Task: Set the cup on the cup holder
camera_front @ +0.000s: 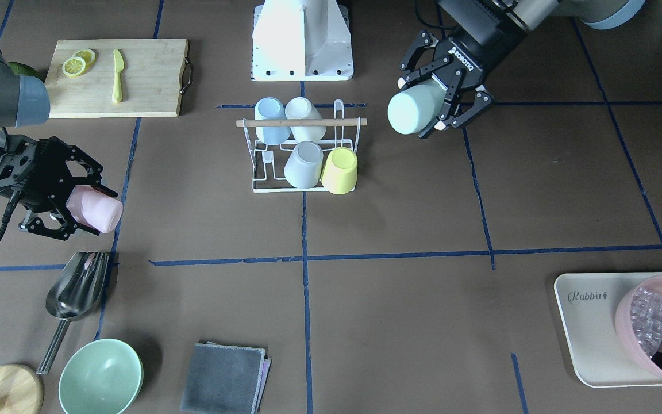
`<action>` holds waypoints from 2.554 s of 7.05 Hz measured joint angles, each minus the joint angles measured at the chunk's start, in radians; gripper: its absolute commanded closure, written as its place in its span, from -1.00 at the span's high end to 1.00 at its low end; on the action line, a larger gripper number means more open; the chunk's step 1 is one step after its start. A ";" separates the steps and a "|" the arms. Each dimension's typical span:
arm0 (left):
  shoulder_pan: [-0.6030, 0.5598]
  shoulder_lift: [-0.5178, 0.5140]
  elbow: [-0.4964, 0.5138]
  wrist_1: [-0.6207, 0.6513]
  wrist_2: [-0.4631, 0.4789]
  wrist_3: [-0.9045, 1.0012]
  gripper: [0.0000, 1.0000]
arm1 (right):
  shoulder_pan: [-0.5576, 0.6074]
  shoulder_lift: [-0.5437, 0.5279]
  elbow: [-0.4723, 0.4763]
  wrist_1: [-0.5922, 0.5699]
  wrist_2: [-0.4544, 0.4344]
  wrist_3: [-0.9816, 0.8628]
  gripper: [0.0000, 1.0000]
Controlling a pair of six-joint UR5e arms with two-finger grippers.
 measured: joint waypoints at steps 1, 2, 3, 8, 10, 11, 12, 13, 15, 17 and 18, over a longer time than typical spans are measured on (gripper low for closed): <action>0.079 0.022 -0.004 -0.130 0.114 -0.012 -0.90 | -0.027 0.002 -0.011 0.132 -0.047 0.096 -1.00; 0.170 0.053 -0.004 -0.263 0.247 -0.013 -0.90 | -0.062 0.005 -0.016 0.248 -0.095 0.187 -1.00; 0.271 0.094 -0.002 -0.387 0.388 -0.011 -0.90 | -0.091 0.007 -0.018 0.346 -0.135 0.261 -1.00; 0.509 0.175 0.193 -0.921 0.680 0.002 -0.90 | -0.267 0.079 -0.019 0.741 -0.407 0.579 -1.00; 0.527 0.141 0.227 -0.967 0.696 0.049 -0.89 | -0.316 0.105 -0.025 0.840 -0.522 0.627 -1.00; 0.530 0.122 0.251 -0.990 0.698 0.075 -0.88 | -0.341 0.113 -0.044 0.901 -0.580 0.637 -1.00; 0.533 0.105 0.288 -1.011 0.699 0.087 -0.88 | -0.368 0.130 -0.081 0.959 -0.630 0.640 -1.00; 0.534 0.089 0.320 -1.021 0.699 0.092 -0.87 | -0.391 0.153 -0.127 1.008 -0.664 0.639 -1.00; 0.542 0.079 0.357 -1.035 0.700 0.094 -0.86 | -0.434 0.203 -0.217 1.073 -0.704 0.627 -1.00; 0.571 0.080 0.380 -1.057 0.706 0.094 -0.86 | -0.495 0.210 -0.248 1.092 -0.748 0.593 -1.00; 0.585 0.081 0.384 -1.061 0.721 0.094 -0.86 | -0.515 0.206 -0.251 1.094 -0.755 0.576 -1.00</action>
